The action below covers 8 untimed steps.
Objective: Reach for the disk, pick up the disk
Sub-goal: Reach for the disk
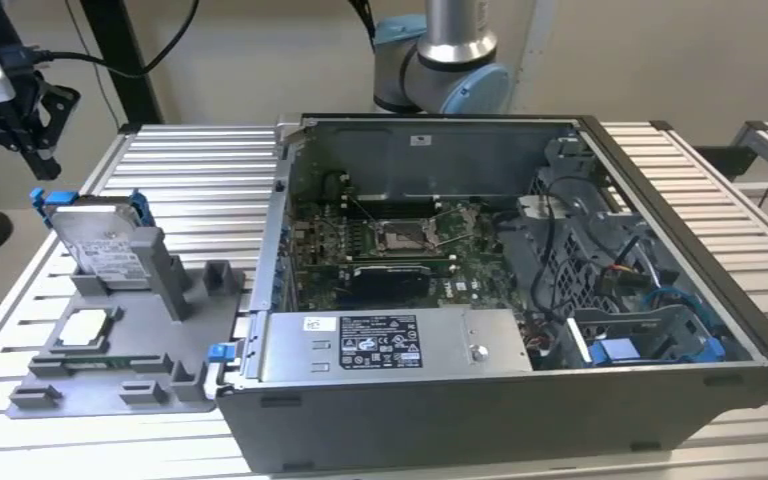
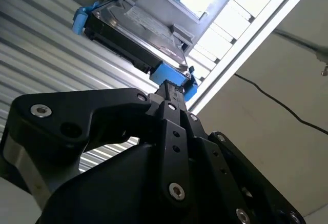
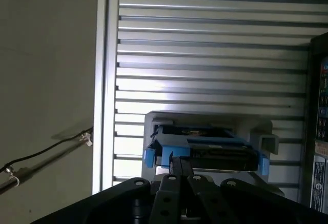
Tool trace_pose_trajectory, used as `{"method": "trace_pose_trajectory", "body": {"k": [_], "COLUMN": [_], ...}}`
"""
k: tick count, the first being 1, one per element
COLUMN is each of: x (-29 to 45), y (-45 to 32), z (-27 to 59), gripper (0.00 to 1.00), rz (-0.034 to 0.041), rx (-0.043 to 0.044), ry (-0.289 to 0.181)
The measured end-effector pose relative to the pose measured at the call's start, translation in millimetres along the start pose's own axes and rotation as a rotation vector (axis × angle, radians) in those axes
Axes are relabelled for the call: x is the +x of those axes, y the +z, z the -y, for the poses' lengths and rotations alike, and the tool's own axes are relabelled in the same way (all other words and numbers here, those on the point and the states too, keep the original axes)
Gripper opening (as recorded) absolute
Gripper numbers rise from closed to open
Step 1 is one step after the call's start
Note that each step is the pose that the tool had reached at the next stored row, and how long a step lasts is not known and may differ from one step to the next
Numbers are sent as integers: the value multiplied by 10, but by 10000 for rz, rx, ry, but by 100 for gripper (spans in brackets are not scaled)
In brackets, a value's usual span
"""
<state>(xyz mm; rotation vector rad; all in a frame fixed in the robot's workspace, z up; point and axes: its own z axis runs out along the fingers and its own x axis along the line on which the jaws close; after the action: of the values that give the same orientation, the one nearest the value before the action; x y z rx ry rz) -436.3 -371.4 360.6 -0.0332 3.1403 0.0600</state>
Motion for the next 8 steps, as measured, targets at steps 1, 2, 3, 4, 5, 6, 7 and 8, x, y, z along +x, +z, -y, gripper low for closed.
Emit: {"method": "trace_pose_trajectory", "body": {"k": [1,2,3,4,5,6,7,8], "x": [0,0,0,1,1,1,2,2], "y": [0,0,0,-1,-1,-1,0,0], "z": [0,0,0,0,0,0,0,0], "gripper": [0,0,0,0,0,0,0,0], "rz": [-1,-1,-3,-6,-10,-14,-18,-23], "rx": [0,0,0,1,2,3,3,5], "ry": [-7,-25,-68,-136,-223,-330,-449,-581]}}
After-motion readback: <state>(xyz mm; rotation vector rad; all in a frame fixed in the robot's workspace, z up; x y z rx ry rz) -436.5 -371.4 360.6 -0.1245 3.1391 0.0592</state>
